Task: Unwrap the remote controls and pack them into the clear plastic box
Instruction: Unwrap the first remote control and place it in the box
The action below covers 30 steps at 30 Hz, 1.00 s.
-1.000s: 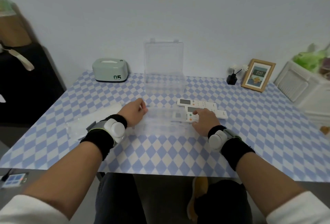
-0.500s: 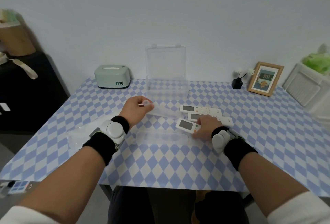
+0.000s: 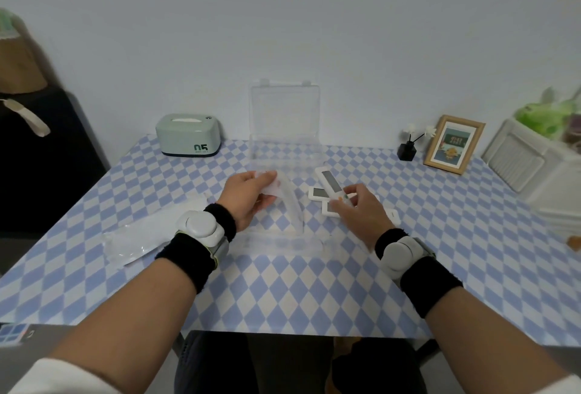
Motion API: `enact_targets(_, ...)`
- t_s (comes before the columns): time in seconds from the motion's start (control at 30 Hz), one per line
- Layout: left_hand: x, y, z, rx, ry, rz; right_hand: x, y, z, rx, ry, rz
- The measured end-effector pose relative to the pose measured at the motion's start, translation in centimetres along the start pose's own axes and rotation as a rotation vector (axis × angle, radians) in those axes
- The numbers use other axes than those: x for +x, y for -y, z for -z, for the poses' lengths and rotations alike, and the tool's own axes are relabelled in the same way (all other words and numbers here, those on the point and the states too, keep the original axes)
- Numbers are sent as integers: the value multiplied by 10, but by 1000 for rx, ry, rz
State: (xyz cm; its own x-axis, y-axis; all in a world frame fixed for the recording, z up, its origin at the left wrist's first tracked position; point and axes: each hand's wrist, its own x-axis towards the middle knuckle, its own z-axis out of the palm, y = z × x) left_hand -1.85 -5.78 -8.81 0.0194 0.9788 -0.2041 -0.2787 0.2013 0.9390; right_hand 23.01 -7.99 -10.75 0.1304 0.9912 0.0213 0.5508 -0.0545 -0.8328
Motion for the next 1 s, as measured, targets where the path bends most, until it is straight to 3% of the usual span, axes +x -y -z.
enact_targets(0.13,-4,11,-2,-149,114,156,-12,8,-7,80,192,110)
enact_targets(0.27,-7,3,-6,-335,205,150,-20,16,-19,41,220,228)
enact_targets(0.47,-10,-16,-13,-191,288,79,-19,35,-22,-4,282,331)
enact_targets(0.57,-12,-22,-17,-159,255,23,-19,39,-24,15,282,303)
enact_targets(0.77,-13,-8,-15,-357,244,-41,-22,42,-38,164,99,190)
enact_targets(1.0,-7,3,-19,14,1,-219,-26,42,-40,162,75,204)
